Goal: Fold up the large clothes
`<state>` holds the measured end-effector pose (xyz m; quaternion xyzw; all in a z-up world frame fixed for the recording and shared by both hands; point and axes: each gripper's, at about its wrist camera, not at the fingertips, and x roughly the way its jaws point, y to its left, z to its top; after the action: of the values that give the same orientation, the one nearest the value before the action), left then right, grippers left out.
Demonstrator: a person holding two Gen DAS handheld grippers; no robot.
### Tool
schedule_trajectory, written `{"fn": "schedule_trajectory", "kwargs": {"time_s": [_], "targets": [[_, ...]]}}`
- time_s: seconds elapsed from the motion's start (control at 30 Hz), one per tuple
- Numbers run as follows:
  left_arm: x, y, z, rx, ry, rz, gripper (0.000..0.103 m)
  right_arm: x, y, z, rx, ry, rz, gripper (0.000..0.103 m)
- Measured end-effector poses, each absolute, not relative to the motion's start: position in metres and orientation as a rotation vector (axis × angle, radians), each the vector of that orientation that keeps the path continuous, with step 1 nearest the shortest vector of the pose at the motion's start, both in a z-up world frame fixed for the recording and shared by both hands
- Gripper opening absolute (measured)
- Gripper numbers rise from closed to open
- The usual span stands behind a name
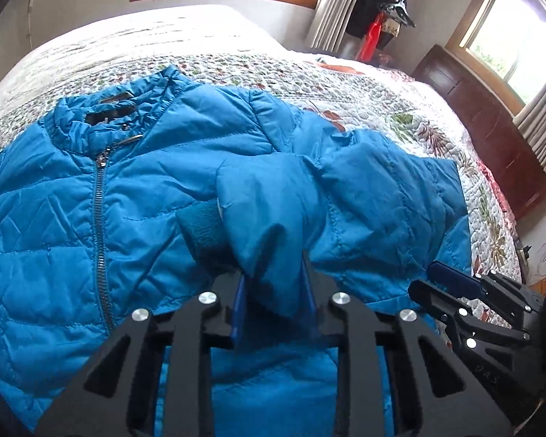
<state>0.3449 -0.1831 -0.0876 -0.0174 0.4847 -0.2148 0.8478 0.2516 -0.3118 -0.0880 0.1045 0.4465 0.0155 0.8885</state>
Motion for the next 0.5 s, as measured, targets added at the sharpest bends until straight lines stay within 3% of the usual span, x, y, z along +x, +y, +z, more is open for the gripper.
{"fn": "schedule_trajectory", "kwargs": {"time_s": [0.27, 0.5], "targets": [[0.339, -0.087, -0.068, -0.104, 0.95, -0.315, 0.015, 0.248, -0.326, -0.078, 0.367, 0.869, 0.154, 0.035], [0.339, -0.017, -0.072, -0.129, 0.948, -0.225, 0.015, 0.274, -0.303, -0.094, 0.346, 0.934, 0.168, 0.034]]}}
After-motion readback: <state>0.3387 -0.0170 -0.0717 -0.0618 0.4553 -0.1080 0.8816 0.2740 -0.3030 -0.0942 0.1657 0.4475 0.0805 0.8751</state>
